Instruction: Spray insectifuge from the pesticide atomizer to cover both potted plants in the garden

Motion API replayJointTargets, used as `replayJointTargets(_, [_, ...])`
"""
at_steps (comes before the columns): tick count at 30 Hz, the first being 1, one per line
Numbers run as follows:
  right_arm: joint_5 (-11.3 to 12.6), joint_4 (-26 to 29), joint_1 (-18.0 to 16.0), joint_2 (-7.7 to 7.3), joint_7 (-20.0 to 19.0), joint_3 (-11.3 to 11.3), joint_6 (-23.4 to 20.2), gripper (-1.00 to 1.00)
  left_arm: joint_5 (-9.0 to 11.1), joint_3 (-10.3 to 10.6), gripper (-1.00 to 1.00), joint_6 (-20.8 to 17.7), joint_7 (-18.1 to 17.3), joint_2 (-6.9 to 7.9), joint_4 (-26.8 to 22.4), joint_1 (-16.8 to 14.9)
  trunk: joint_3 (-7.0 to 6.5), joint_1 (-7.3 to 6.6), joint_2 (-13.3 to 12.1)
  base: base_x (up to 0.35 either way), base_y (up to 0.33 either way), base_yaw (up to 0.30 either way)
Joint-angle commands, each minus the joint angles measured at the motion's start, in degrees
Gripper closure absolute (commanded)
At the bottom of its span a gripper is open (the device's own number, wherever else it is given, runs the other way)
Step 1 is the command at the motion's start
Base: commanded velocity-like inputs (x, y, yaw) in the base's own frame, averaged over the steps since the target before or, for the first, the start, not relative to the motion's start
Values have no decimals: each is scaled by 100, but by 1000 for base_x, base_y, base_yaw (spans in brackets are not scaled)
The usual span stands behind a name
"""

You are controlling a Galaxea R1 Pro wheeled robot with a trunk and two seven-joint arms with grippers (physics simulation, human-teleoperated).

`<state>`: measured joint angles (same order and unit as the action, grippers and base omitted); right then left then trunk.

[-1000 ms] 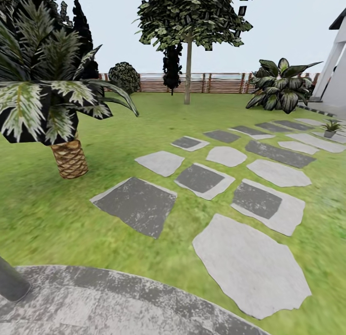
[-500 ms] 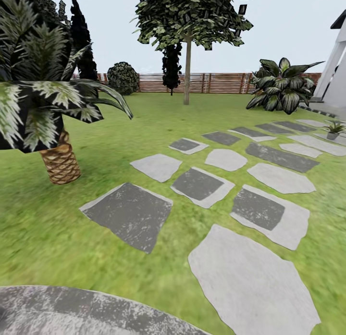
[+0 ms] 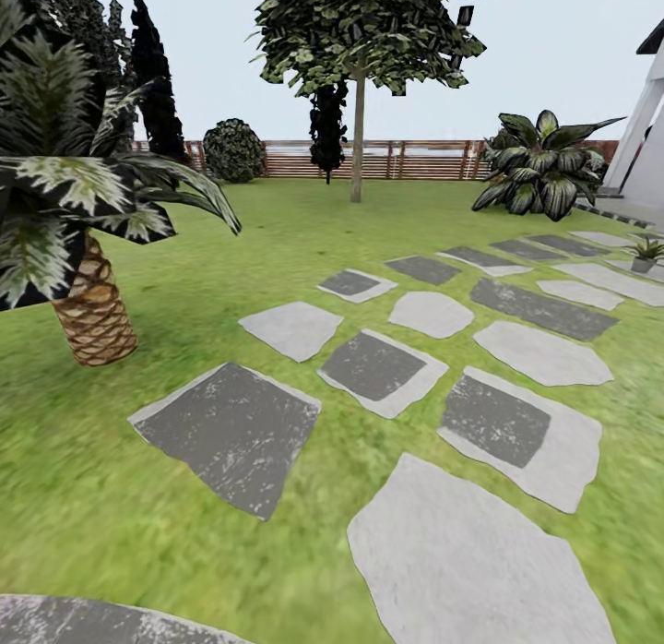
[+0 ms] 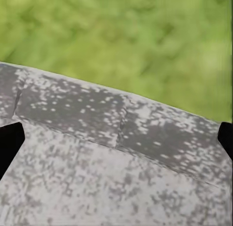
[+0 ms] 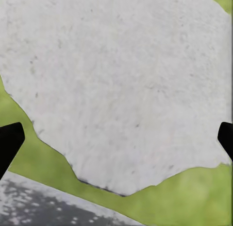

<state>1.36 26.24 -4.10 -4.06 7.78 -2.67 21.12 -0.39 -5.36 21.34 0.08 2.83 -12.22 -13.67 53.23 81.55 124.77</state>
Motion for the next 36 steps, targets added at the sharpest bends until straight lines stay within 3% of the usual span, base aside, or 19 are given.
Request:
replayJointTargets(1, [14,-5,-3,-5,31,-30,15,-100,-5,-19,-100,20,1,-1,5,-4,5,2,2,319,-147,0])
replayJointTargets(13, [12,-14,-3,-7,31,-31,12,-100,-5,-21,-100,20,1,-1,4,-4,5,2,2,321,-133,0])
replayJointTargets(29, [30,20,-3,14,8,-34,8,-100,-5,-19,-100,20,-14,-1,9,-4,5,2,2,339,-9,1])
replayJointTargets(36, [24,22,-3,15,12,-31,12,-100,-5,-18,-100,8,-35,-1,9,-4,5,2,2,340,0,172])
